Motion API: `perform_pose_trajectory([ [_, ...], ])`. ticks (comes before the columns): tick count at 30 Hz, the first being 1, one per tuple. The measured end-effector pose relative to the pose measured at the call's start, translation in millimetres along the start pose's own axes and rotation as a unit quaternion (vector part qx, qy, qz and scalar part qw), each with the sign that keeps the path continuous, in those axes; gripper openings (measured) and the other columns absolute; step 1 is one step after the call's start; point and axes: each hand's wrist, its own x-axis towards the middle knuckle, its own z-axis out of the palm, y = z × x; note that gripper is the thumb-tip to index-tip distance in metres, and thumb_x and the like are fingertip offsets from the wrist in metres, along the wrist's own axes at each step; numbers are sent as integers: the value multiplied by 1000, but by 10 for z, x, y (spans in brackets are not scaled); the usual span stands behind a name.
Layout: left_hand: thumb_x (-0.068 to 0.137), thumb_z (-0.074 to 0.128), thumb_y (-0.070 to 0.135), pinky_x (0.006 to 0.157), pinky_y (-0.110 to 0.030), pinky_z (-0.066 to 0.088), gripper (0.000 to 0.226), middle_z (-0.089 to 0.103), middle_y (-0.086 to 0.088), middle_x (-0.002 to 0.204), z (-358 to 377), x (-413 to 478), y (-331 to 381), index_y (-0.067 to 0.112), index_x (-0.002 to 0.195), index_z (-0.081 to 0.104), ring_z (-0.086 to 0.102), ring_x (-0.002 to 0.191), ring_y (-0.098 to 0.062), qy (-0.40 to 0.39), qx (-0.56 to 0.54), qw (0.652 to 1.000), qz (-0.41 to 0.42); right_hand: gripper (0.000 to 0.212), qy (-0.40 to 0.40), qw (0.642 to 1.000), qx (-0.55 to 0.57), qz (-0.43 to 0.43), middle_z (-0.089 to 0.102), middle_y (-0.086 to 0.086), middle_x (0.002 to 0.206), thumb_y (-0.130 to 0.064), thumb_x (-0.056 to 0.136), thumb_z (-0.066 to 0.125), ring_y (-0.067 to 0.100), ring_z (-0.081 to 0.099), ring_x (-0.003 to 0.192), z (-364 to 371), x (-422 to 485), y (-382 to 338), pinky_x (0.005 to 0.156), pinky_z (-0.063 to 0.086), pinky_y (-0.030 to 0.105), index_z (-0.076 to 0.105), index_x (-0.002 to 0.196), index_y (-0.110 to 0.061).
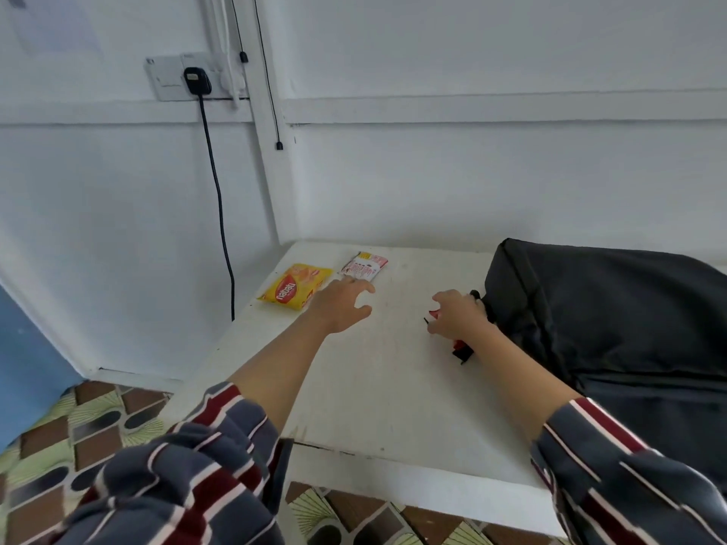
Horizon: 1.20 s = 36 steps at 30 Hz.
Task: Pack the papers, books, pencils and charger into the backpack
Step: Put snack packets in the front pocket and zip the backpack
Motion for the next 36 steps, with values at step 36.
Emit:
perform_pose_trajectory([
  [36, 78, 63, 37, 94, -38, 36, 55, 46, -9, 133, 65, 1427, 375, 22, 130, 50, 44, 116, -36, 79, 25, 996, 44, 51, -4, 996, 80, -39, 53, 6, 128, -18, 80, 69, 22, 51, 112, -701, 882, -58, 85, 42, 28, 54, 128, -14],
])
